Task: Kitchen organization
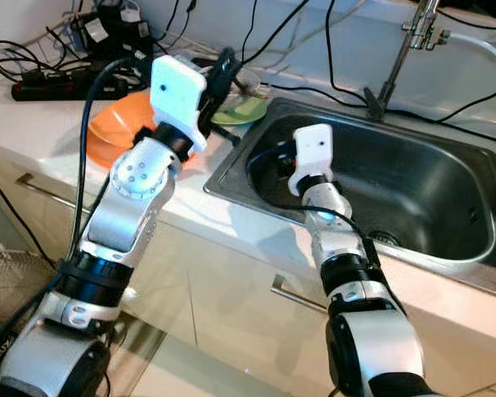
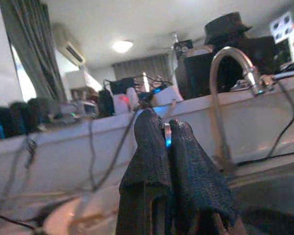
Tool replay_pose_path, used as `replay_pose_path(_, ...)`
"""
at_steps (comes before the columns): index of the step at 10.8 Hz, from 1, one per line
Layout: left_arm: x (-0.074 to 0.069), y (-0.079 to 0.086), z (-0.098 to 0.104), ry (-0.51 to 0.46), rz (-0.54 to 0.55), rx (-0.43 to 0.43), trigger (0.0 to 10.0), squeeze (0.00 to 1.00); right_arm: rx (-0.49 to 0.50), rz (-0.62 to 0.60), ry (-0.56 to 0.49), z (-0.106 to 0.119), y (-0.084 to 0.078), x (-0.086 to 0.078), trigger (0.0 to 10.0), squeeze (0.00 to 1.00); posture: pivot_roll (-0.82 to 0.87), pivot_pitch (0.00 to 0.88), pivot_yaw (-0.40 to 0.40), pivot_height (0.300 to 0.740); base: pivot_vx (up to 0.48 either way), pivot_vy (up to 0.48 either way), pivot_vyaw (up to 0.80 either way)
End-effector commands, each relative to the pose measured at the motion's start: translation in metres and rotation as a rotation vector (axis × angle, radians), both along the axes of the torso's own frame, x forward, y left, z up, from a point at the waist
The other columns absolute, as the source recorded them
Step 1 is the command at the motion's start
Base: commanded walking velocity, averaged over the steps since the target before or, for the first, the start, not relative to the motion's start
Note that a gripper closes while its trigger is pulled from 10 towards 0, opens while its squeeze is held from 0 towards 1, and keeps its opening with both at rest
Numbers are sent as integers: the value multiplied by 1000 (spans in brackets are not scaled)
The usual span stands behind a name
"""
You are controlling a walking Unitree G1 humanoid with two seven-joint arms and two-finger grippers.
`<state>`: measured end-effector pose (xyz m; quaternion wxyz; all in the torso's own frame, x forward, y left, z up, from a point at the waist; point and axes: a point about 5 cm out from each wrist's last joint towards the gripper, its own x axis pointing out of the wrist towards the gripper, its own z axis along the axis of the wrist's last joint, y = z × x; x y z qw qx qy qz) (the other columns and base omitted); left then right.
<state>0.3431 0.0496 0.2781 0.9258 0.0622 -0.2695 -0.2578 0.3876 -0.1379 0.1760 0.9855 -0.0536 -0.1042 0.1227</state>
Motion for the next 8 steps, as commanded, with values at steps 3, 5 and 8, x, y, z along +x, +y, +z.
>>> replay_pose_path(3,-1,3,-1,105,-99,-123,10000,0,-11,67,-84,14,5,-2,10000,0,203,29,-53,725,0,0,0)
replay_pose_path(5,-4,-1,-9,203,-200,-120,10000,0,-8,63,-88,15,5,-3,10000,0,206,33,-51,725,0,0,0)
replay_pose_path(8,-8,-4,-14,247,-247,-95,10000,0,0,84,-85,13,11,-4,10000,0,207,25,-43,725,0,0,0)
